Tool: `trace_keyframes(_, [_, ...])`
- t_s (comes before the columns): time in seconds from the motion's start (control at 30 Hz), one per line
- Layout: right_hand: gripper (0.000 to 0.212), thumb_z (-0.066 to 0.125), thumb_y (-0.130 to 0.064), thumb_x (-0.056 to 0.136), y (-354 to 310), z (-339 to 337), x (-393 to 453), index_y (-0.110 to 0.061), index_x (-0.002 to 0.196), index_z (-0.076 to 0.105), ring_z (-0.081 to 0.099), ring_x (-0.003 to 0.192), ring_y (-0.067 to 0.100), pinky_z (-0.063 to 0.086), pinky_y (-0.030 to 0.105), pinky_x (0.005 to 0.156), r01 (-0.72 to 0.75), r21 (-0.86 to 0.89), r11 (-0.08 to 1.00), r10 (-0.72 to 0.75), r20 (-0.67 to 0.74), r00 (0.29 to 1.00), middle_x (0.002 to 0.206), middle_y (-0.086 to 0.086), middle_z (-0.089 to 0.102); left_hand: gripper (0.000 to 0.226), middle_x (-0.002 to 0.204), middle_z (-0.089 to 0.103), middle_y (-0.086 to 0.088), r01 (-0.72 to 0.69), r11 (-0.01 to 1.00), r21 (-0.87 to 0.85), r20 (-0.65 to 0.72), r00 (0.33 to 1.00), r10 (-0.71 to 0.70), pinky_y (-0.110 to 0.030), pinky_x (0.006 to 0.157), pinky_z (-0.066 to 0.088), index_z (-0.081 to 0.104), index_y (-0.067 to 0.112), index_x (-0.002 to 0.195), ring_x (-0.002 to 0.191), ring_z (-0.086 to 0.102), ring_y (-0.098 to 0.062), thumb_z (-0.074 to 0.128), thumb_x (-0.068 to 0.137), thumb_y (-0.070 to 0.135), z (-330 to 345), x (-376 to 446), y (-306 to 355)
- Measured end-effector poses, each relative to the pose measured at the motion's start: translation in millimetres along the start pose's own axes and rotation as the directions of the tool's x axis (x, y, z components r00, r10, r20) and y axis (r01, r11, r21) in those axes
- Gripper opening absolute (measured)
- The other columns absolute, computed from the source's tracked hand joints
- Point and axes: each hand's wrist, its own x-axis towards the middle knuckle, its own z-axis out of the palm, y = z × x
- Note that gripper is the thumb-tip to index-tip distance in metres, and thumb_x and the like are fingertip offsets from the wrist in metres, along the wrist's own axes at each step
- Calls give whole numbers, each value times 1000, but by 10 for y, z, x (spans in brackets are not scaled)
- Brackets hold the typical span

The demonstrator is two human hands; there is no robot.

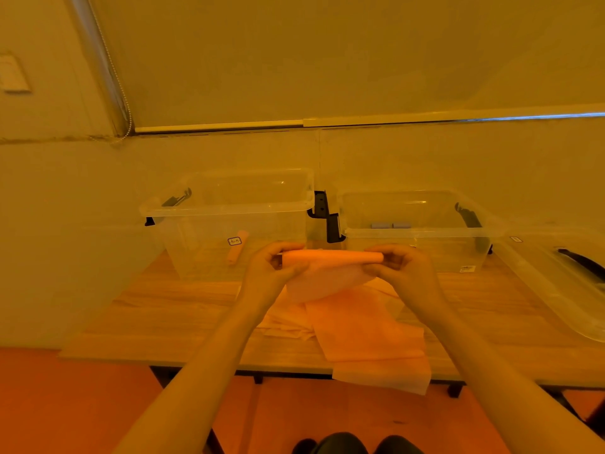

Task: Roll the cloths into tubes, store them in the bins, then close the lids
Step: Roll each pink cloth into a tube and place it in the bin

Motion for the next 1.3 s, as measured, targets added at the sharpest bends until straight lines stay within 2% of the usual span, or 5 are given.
trace_keyframes(0.23, [32, 73, 0, 78, -42, -12, -28, -25, 95, 65, 64, 86, -7, 52, 11, 67, 17, 116, 993, -18, 6, 1000, 98, -14, 67, 19, 84, 39, 26, 33, 998, -53, 3, 999, -32, 3, 54, 39, 66, 6, 107, 61, 40, 35, 64, 88, 6, 36, -29, 42])
trace_keyframes(0.33, [31, 73, 0, 77, -40, -5, -23, -24, 95, 66, 64, 86, -7, 51, 10, 68, 14, 115, 993, -16, 19, 1000, 98, -11, 67, 22, 89, 49, 23, 32, 999, -37, 18, 999, -31, 3, 58, 40, 68, 4, 107, 82, 47, 29, 67, 85, 4, 31, -39, 20])
trace_keyframes(0.47, [29, 75, -5, 77, -31, -19, -11, -26, 94, 65, 65, 82, -6, 51, 10, 63, -24, 97, 995, 22, 21, 1000, 97, -11, 67, 25, 99, 57, 11, 42, 998, -44, 45, 998, -40, 5, 59, 38, 66, 2, 109, 70, 39, 38, 67, 84, 2, 15, -44, 29])
trace_keyframes(0.63, [26, 77, -9, 75, -11, -11, -14, -24, 93, 65, 64, 80, -8, 51, 11, 62, -39, 124, 992, 34, 37, 999, 95, -9, 67, 21, 85, 49, 16, 34, 998, -58, 11, 999, -33, 6, 57, 35, 67, -1, 108, 57, 34, 39, 63, 88, 3, 10, -69, 96])
trace_keyframes(1.3, [27, 74, -7, 79, -23, 7, -25, -20, 101, 67, 64, 89, 3, 53, 13, 63, -101, 141, 985, 92, 68, 993, 102, -7, 67, 22, 86, 40, 30, 5, 999, 52, 17, 1000, -6, -2, 61, 44, 68, 6, 106, 72, 48, 28, 69, 84, 7, -3, -81, 87])
